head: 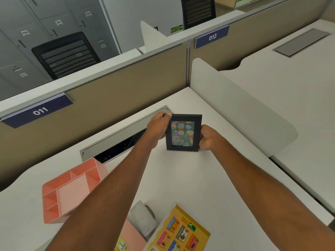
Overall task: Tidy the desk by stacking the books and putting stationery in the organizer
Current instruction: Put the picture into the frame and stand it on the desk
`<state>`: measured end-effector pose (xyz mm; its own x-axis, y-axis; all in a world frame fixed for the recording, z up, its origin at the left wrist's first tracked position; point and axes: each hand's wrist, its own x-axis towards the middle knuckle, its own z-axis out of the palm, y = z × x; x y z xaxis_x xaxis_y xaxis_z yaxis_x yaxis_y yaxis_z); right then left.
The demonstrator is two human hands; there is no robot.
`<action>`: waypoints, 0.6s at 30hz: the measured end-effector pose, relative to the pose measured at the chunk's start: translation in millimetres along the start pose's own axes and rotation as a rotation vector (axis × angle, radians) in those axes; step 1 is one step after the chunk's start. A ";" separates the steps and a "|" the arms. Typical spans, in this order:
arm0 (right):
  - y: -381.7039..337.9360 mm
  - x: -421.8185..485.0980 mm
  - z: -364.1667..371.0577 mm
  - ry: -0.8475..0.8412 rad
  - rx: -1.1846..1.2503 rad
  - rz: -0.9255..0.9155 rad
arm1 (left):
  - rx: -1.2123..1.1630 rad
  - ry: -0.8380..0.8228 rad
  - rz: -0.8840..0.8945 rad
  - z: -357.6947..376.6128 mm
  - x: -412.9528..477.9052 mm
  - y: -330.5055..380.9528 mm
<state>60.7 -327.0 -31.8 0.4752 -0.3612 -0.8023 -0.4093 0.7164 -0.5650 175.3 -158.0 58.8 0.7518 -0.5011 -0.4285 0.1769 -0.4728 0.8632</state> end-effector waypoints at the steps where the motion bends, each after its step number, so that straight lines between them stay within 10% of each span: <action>1: 0.6 -0.3 0.0 -0.003 0.008 -0.003 | 0.001 -0.001 -0.004 0.5 1.0 0.3; 18: 0.8 -3.3 1.4 -0.071 0.038 -0.002 | -0.015 -0.002 -0.011 5.0 11.2 2.6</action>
<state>59.8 -324.4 -29.3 0.5306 -0.3199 -0.7849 -0.3795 0.7383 -0.5575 181.0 -168.5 55.0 0.7486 -0.4970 -0.4388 0.1951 -0.4675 0.8622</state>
